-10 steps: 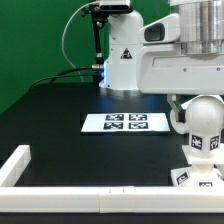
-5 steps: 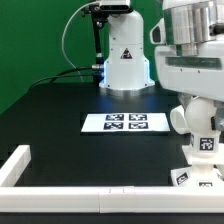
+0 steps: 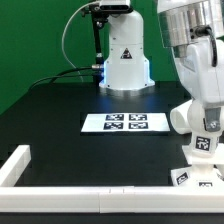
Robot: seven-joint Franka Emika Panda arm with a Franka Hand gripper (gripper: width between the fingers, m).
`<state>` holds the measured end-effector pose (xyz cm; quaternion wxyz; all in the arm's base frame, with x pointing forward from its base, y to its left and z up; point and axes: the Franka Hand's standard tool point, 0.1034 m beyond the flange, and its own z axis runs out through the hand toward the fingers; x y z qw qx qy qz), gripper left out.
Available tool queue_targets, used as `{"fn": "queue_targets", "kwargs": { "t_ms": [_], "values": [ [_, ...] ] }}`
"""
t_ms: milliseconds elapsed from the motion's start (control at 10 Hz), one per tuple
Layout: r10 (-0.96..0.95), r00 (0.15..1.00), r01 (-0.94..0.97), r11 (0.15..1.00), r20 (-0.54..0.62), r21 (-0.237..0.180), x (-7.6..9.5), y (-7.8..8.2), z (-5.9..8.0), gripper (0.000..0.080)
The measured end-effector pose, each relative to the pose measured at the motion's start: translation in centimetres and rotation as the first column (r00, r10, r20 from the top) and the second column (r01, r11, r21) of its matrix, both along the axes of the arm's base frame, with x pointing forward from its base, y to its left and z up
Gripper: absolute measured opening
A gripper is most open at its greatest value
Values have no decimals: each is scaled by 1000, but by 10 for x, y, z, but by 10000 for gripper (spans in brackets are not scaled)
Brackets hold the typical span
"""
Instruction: Assemble lamp
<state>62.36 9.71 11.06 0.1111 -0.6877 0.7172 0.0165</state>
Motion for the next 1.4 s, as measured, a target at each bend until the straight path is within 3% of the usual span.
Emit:
{"fn": "queue_targets", "kwargs": {
  "t_ms": [100,400,600,800,1000,1100,1400],
  "values": [
    [-2,1000,2,1000,2,0,0,2,1,576],
    [148,989,-148,989,10,-16,-2,2,0,686],
    [541,841,-539,839,14,-80,-4,-1,3,697],
    [696,718,-691,712,-5,-123,-3,3,7,698],
    [764,646,-757,639,-1,-137,-3,1,6,698],
    [830,558,-820,549,-14,-160,-4,1,5,698],
    [987,119,-963,87,-110,-255,0,-1,-1,698]
  ]
}}
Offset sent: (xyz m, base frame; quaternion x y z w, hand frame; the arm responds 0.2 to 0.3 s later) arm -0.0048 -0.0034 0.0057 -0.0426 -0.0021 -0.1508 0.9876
